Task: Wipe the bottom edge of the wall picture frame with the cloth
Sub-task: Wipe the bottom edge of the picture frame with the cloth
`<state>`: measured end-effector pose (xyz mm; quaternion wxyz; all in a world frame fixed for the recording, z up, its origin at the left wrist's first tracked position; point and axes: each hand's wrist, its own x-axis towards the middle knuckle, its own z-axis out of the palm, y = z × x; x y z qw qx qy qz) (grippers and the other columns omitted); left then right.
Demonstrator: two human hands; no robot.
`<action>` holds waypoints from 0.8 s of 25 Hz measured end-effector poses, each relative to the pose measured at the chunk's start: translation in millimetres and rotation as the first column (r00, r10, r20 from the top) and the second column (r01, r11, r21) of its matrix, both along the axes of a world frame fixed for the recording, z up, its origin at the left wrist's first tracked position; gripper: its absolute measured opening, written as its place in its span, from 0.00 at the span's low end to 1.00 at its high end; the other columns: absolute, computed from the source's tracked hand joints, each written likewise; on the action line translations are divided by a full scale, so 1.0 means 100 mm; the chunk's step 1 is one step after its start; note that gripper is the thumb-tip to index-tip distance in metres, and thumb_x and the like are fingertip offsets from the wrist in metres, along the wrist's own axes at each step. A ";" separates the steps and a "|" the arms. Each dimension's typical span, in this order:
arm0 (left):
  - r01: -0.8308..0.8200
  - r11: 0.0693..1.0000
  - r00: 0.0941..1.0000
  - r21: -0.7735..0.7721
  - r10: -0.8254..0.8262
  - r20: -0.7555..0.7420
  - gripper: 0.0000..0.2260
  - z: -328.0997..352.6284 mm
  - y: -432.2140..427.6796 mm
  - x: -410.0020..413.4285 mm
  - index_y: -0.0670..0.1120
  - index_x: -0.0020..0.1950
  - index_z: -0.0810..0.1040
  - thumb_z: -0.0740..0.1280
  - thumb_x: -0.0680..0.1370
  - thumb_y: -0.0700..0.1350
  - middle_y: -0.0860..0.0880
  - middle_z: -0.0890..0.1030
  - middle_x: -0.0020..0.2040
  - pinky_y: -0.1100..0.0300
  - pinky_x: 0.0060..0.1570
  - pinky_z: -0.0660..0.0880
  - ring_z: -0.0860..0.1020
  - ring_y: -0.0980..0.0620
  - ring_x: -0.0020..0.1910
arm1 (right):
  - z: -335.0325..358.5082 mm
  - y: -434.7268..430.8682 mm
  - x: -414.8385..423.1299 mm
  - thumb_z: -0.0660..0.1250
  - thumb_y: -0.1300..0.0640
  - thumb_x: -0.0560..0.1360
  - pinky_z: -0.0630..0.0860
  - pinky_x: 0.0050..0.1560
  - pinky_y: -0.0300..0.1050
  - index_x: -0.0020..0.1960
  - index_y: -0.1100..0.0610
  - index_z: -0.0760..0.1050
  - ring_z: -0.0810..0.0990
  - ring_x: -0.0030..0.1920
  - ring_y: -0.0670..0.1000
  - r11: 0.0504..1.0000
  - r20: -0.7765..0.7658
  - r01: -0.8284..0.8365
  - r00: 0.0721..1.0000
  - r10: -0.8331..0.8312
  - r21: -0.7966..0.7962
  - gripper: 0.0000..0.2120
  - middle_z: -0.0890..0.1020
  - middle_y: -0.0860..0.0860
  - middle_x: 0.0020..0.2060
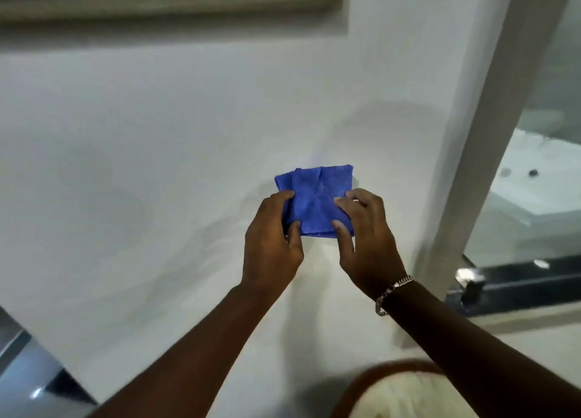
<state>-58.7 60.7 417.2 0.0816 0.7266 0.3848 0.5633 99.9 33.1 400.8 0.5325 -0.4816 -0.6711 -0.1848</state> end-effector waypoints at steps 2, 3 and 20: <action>-0.016 0.984 0.998 0.179 0.026 -0.052 0.19 0.56 0.09 -0.18 0.41 0.63 0.73 0.71 0.73 0.36 0.44 0.80 0.55 0.60 0.45 0.79 0.79 0.50 0.48 | 0.54 0.09 -0.09 0.68 0.68 0.75 0.69 0.62 0.31 0.62 0.59 0.68 0.72 0.61 0.51 0.989 0.037 -0.037 0.999 0.032 0.145 0.18 0.72 0.62 0.59; -0.018 0.968 0.997 0.249 0.035 -0.066 0.19 0.83 0.12 -0.26 0.41 0.63 0.73 0.70 0.74 0.36 0.44 0.80 0.55 0.61 0.45 0.79 0.79 0.51 0.48 | 0.79 0.12 -0.13 0.68 0.67 0.75 0.68 0.63 0.29 0.62 0.59 0.68 0.72 0.62 0.51 0.979 0.043 -0.043 0.998 0.035 0.200 0.18 0.72 0.62 0.60; -0.032 0.757 0.912 0.653 0.289 -0.290 0.16 2.98 0.62 -1.03 0.40 0.61 0.74 0.68 0.74 0.39 0.41 0.80 0.55 0.46 0.54 0.77 0.77 0.42 0.55 | 2.23 0.97 -0.91 0.57 0.49 0.80 0.60 0.74 0.62 0.70 0.56 0.70 0.67 0.73 0.60 0.815 0.097 0.290 0.917 -0.386 0.501 0.21 0.71 0.59 0.71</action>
